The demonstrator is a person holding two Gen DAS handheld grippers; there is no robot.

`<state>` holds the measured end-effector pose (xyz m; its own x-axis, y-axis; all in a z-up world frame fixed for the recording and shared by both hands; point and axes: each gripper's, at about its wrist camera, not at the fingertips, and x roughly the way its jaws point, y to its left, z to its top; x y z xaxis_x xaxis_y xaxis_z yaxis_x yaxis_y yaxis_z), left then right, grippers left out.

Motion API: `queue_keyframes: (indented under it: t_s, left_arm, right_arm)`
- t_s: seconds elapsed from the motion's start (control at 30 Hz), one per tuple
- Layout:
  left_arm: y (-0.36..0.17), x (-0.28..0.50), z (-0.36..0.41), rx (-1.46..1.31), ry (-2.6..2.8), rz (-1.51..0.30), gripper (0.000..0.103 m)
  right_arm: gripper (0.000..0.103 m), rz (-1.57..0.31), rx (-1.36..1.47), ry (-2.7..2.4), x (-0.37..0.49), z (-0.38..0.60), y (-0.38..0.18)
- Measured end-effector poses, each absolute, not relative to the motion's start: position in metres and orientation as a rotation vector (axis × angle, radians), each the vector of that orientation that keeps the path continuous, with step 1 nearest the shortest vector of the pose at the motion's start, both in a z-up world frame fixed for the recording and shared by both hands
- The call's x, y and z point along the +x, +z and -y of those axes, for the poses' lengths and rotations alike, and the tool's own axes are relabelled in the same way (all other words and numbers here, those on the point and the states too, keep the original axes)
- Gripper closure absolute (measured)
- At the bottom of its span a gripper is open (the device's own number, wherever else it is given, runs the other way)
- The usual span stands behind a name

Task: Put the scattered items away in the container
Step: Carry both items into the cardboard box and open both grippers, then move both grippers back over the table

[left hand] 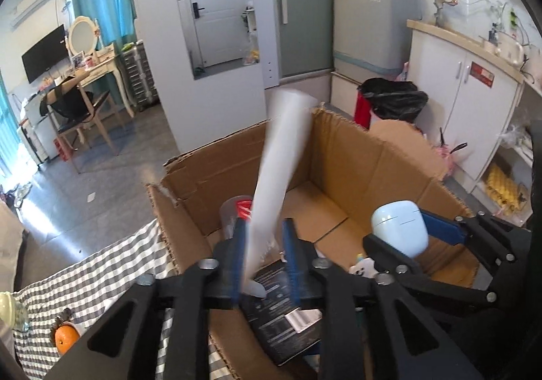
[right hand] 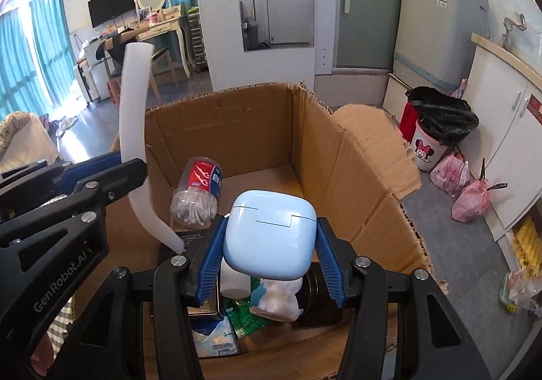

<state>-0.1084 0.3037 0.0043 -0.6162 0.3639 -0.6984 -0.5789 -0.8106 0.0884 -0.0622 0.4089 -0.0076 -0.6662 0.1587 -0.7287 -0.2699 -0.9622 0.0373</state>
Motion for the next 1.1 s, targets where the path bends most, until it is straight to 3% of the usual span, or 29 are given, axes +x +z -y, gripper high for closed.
queue_keyframes:
  t_s: [0.07, 0.17, 0.2, 0.43, 0.73, 0.93, 1.1]
  left_arm:
    - [0.005, -0.107, -0.300, -0.926, 2.411, -0.413, 0.033]
    - [0.009, -0.104, -0.295, -0.884, 2.429, -0.408, 0.021]
    - [0.010, -0.102, -0.296, -0.879, 2.428, -0.418, 0.016]
    - [0.020, -0.101, -0.289, -0.873, 2.450, -0.405, 0.010]
    - [0.049, -0.089, -0.247, -0.844, 2.523, -0.334, 0.006]
    - [0.074, -0.078, -0.176, -0.853, 2.603, -0.081, 0.001]
    - [0.076, -0.084, -0.122, -0.890, 2.744, -0.044, 0.000]
  right_arm:
    - [0.051, -0.215, -1.151, 2.655, -0.063, -0.410, -0.010]
    - [0.046, -0.199, -1.133, 2.635, -0.062, -0.410, -0.009]
    - [0.037, -0.192, -1.122, 2.627, -0.061, -0.409, -0.007]
    - [0.026, -0.180, -1.089, 2.620, -0.055, -0.402, 0.005]
    - [0.025, -0.176, -1.011, 2.676, -0.039, -0.385, 0.032]
    - [0.021, -0.149, -0.919, 2.768, -0.029, -0.353, 0.057]
    - [0.019, -0.096, -0.886, 2.833, -0.028, -0.318, 0.068]
